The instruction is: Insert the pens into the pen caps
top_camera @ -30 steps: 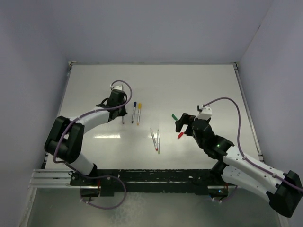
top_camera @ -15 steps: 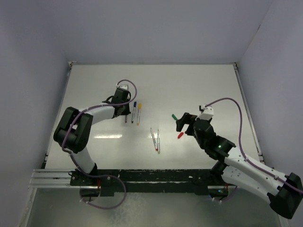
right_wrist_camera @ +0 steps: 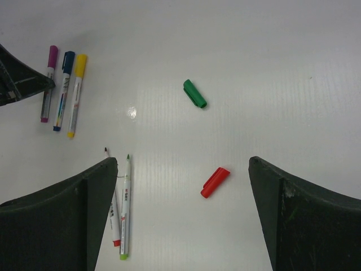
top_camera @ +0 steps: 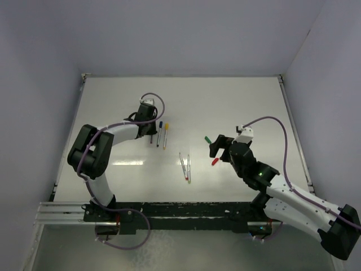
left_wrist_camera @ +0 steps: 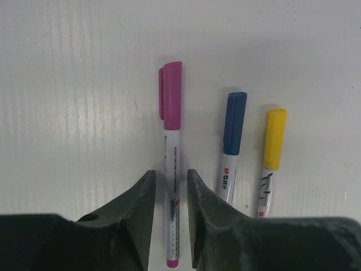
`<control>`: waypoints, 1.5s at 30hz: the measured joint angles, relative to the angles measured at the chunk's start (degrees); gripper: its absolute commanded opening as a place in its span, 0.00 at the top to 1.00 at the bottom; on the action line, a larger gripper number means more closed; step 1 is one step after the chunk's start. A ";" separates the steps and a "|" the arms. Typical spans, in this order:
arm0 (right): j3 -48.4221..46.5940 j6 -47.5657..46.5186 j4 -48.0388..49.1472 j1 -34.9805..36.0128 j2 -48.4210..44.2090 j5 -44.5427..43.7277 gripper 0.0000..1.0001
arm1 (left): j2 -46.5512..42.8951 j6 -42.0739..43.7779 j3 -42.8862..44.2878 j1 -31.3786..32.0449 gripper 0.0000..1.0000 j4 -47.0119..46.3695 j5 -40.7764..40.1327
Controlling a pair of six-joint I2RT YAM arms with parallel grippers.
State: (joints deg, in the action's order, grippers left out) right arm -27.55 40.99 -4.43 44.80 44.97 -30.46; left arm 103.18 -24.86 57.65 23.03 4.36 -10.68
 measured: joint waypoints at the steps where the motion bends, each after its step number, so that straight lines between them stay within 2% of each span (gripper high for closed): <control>1: 0.00 0.00 0.00 0.00 0.00 0.02 0.00 | 0.00 0.00 0.09 0.00 0.67 0.17 -0.09; 10: 0.02 0.00 0.46 0.00 0.02 0.42 0.00 | -3.39 0.00 -0.57 0.00 0.67 3.76 -1.55; 20: 1.86 0.87 1.49 0.00 0.02 0.83 0.00 | -26.75 0.42 -8.57 0.13 0.66 3.04 1.20; 25: 3.17 2.05 1.70 -0.02 0.63 -0.50 0.00 | -32.96 -0.46 -14.03 3.54 0.66 2.56 4.50; 35: 3.17 3.30 -0.70 0.00 1.22 -4.81 0.00 | -31.36 -6.62 -19.32 23.91 0.56 2.78 4.52; 45: 5.40 4.70 -1.90 0.00 -3.37 -5.44 0.01 | -17.92 -9.16 -15.34 33.03 0.55 1.22 1.14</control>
State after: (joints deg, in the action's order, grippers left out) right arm -22.15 45.69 -6.33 44.80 41.60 -35.90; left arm 85.25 -34.02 42.30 56.05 5.58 -9.54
